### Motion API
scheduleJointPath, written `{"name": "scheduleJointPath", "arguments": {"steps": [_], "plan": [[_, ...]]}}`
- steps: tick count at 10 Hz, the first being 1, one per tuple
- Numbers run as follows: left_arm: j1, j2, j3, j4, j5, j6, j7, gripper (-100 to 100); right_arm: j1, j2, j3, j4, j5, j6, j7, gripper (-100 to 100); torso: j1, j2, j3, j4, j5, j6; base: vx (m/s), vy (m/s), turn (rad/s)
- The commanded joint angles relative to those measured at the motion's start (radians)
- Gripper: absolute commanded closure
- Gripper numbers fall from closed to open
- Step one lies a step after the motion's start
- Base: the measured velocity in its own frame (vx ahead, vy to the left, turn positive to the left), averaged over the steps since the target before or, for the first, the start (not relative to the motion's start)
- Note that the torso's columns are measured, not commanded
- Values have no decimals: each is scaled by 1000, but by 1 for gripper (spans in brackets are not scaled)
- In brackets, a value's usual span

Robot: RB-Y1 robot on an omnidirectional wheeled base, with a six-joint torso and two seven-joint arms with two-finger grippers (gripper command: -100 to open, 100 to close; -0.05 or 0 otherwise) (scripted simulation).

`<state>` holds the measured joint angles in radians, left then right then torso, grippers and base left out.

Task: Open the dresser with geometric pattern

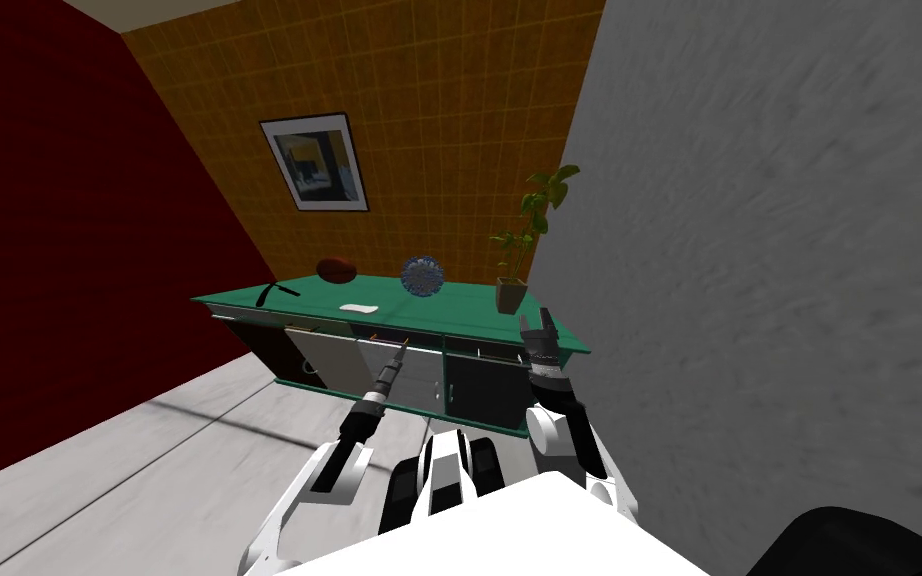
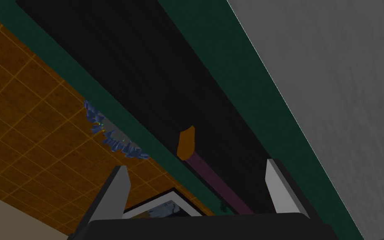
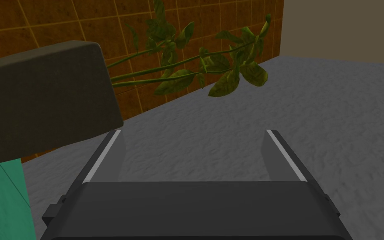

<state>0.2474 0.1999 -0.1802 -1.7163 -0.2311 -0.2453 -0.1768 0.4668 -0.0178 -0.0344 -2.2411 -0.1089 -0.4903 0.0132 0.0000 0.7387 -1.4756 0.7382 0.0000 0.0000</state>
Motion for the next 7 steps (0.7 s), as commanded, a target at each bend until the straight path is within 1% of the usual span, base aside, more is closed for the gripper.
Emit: {"name": "scheduleJointPath", "arguments": {"steps": [1,2,3,4,5,7], "plan": [[-4,5,-1,-24,0,32,4,-100,0,0,0,0,0,0,0,0,0,1,1,0,0,0,77,-24,-36],[-3,3,0,-10,0,13,1,-100,0,0,0,0,0,0,0,0,-1,-2,-1,0,0,0,49,-15,-9],[-3,3,0,-12,0,17,2,100,0,0,0,0,0,0,0,0,0,-1,-1,0,0,0,7,-3,2],[11,10,-7,-33,0,20,5,100,0,0,0,0,0,0,0,0,1,1,1,0,0,0,-104,56,41],[15,12,-8,-38,0,21,5,100,0,0,0,0,0,0,0,0,4,7,4,2,1,0,-175,70,25],[29,19,-15,-59,0,25,8,100,-1,0,0,0,0,0,0,0,0,4,3,1,0,0,-186,45,26]]}}
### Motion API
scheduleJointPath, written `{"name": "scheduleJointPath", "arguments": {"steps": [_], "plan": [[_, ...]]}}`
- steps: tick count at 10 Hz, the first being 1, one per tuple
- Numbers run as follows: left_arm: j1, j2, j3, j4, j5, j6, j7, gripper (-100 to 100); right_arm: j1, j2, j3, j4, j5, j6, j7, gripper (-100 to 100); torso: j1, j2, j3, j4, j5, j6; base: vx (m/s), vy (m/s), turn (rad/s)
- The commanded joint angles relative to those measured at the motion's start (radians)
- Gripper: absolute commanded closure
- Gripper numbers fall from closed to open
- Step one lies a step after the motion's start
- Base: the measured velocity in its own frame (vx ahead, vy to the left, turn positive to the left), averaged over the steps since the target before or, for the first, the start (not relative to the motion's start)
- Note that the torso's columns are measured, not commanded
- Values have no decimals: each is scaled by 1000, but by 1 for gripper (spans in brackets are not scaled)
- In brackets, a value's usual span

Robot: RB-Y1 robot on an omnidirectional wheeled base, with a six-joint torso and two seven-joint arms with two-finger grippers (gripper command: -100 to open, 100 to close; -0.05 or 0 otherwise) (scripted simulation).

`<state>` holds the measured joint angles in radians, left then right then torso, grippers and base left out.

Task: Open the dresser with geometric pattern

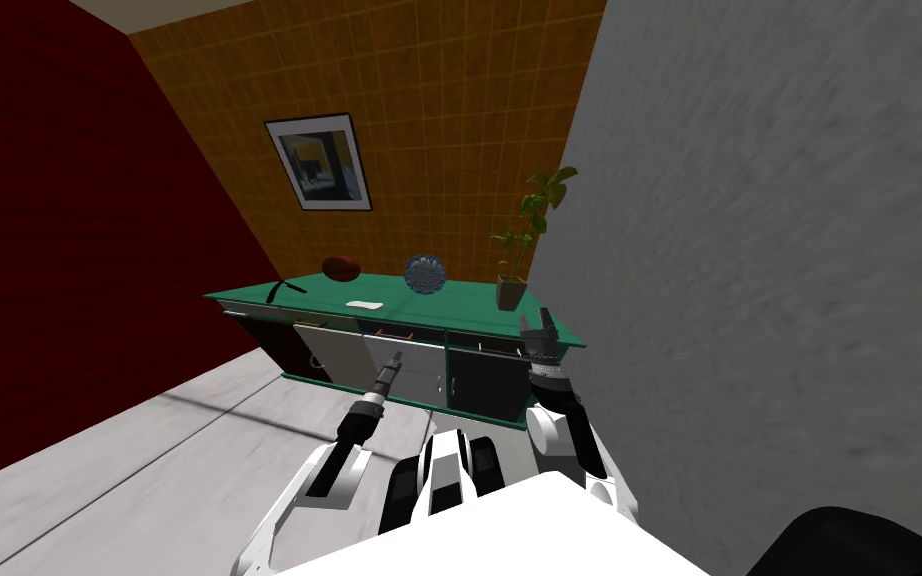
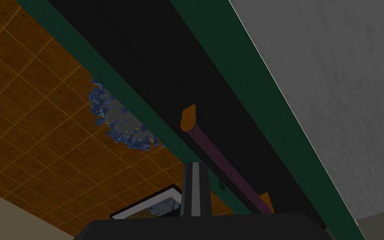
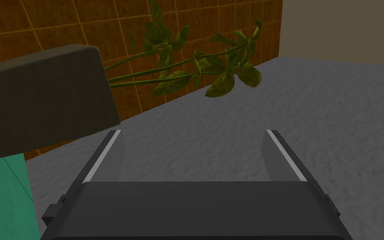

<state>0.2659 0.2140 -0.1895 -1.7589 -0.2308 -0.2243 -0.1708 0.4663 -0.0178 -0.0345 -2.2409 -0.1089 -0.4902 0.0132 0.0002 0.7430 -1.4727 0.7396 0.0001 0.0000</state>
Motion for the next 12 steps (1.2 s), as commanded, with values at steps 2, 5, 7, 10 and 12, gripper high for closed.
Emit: {"name": "scheduleJointPath", "arguments": {"steps": [2,5,7,10,12], "plan": [[2,9,-5,-21,-1,31,3,-100,0,0,0,0,0,0,0,0,-3,-10,-6,-3,-1,0,-17,-6,-35],[-10,16,-7,-30,-2,72,7,-100,1,0,0,0,0,0,0,0,-1,-13,-9,-4,0,0,172,-33,-44],[-10,21,-6,-56,0,93,10,-100,1,0,0,0,0,0,0,0,1,1,0,0,0,0,95,-22,-19],[8,32,-13,-68,1,83,13,100,0,0,0,0,0,0,0,0,1,-1,-1,0,0,0,-18,5,13],[25,42,-20,-91,2,86,17,100,0,0,0,0,0,0,0,0,4,5,3,1,0,-2,-190,73,32]]}}
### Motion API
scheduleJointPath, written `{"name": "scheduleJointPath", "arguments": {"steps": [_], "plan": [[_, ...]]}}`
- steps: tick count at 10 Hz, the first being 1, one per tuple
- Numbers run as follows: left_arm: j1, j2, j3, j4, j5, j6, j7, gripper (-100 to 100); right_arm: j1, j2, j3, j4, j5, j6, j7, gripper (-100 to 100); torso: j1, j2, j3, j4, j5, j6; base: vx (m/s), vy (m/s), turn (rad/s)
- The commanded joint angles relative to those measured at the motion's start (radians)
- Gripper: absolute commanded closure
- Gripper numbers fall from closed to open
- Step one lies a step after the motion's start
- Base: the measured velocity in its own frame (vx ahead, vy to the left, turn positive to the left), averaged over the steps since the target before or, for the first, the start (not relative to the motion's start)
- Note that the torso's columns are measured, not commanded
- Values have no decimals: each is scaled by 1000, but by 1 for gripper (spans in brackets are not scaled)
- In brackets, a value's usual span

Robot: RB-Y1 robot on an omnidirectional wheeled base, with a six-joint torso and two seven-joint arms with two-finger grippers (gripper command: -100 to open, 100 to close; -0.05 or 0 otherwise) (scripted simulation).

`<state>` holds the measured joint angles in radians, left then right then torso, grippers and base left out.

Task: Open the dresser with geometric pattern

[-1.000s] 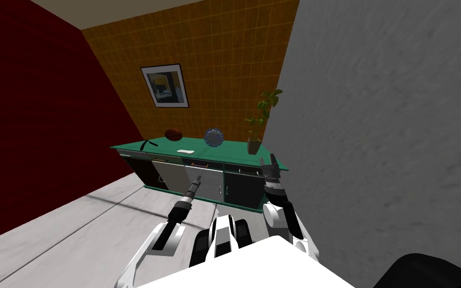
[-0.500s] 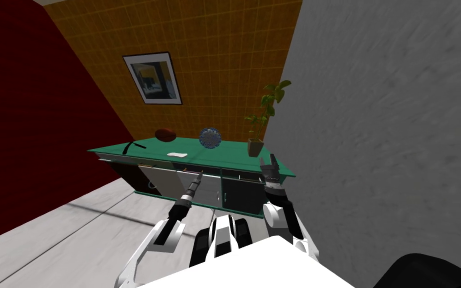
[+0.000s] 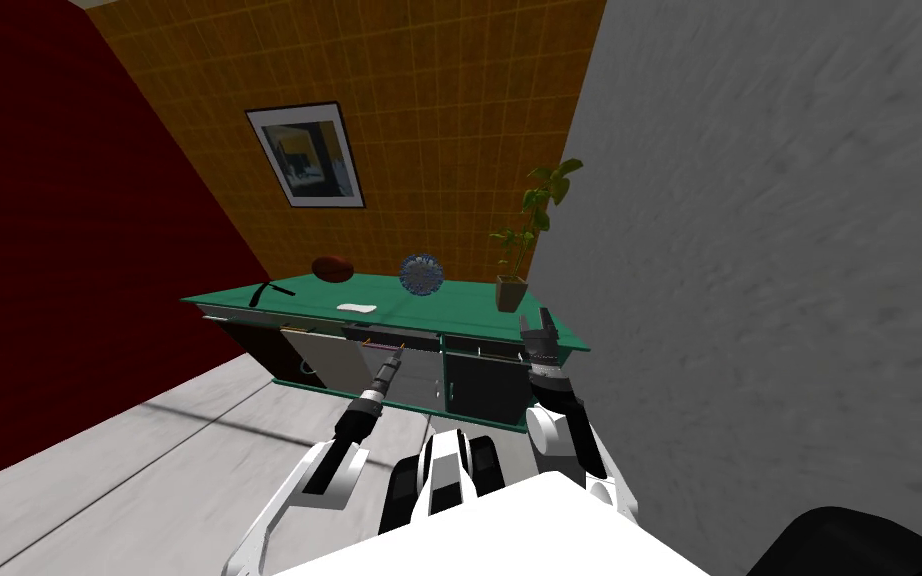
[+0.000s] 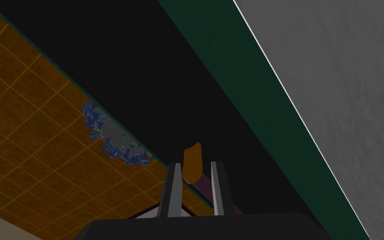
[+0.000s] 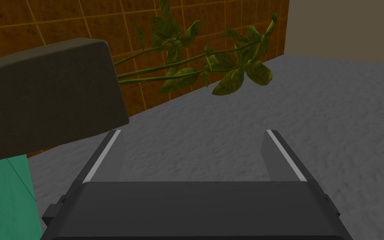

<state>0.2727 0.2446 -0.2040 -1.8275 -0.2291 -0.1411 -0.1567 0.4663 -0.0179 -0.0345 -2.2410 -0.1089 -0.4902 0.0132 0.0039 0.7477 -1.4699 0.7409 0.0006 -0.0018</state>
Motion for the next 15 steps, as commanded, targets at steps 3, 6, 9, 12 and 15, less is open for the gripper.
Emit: {"name": "scheduleJointPath", "arguments": {"steps": [3,6,9,12,15], "plan": [[44,27,-17,-68,3,43,9,-100,0,0,0,0,0,0,0,0,-6,-13,-8,0,-3,1,-92,18,15],[59,41,-21,-128,6,81,15,-100,1,0,0,0,0,0,0,0,-4,-13,-8,-4,-1,2,26,4,-2],[82,62,-29,-210,10,137,24,-100,0,0,0,0,0,0,0,0,-4,-8,-5,-2,-1,2,21,2,-3],[104,82,-36,-292,14,194,32,-100,1,0,0,0,0,0,0,0,-5,-5,-4,3,-3,1,16,3,-10],[111,82,-41,-268,16,197,35,0,0,0,0,0,0,0,0,0,-5,-4,-3,1,-2,1,6,-1,-2]]}}
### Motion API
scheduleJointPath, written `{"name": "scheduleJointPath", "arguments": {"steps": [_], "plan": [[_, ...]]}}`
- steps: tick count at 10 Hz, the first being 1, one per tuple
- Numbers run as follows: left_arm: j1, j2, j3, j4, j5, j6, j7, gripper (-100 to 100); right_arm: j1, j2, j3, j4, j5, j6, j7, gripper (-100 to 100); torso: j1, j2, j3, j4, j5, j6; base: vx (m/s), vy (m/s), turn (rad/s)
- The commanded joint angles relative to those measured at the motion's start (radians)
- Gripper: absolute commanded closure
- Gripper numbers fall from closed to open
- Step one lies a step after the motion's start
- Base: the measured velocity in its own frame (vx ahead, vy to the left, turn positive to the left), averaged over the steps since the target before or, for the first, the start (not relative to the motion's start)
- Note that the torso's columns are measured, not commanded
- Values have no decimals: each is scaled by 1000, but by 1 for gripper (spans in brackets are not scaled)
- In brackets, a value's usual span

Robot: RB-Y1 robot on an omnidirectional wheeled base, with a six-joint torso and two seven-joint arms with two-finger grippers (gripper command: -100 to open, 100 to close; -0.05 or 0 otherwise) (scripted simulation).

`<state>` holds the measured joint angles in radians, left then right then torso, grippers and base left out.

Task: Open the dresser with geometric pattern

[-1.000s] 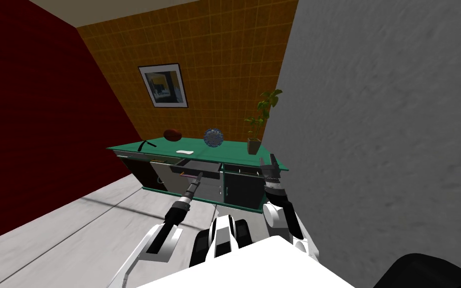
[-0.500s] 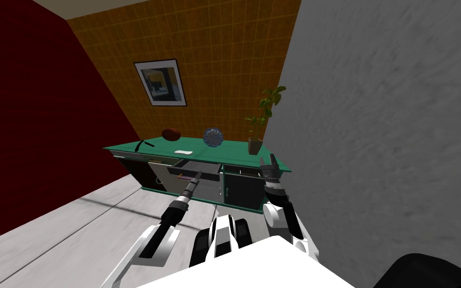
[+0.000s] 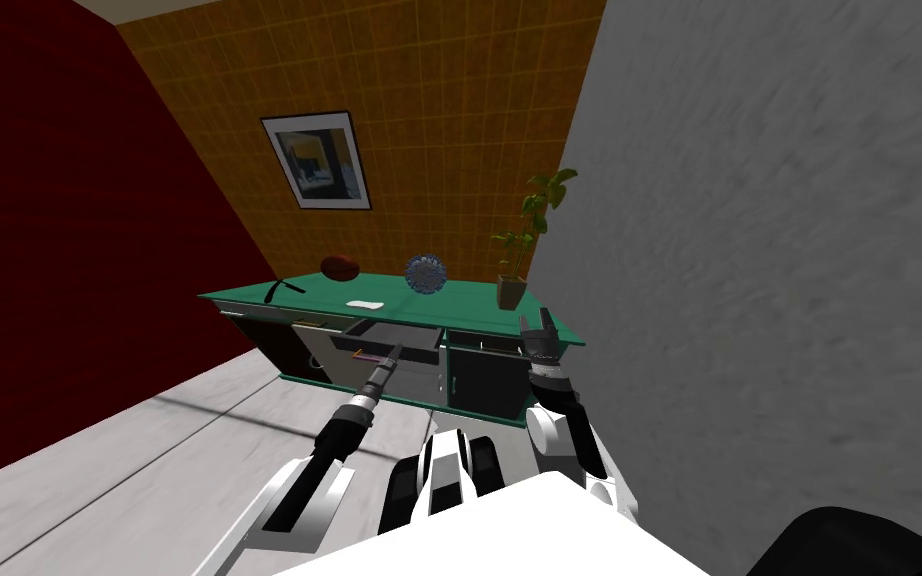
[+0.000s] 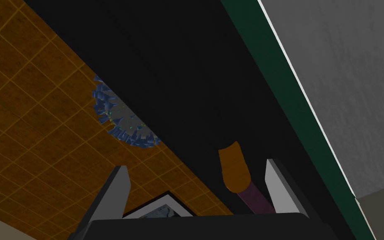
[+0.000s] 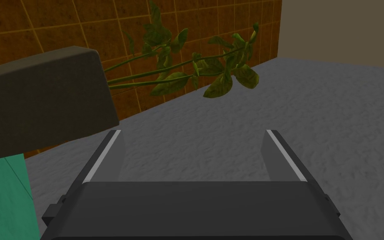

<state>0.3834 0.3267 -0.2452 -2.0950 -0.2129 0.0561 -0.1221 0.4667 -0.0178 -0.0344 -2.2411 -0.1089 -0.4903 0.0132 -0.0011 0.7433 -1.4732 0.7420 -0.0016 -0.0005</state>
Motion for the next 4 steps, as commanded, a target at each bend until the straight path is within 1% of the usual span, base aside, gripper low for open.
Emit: {"name": "scheduleJointPath", "arguments": {"steps": [1,4], "plan": [[1,0,0,2,0,1,0,0,0,0,0,0,0,0,0,0,0,-2,-1,-1,0,0,0,0,0],[3,0,0,4,0,4,0,0,0,0,0,0,0,0,0,0,0,-5,-3,-3,1,1,0,0,0]]}}
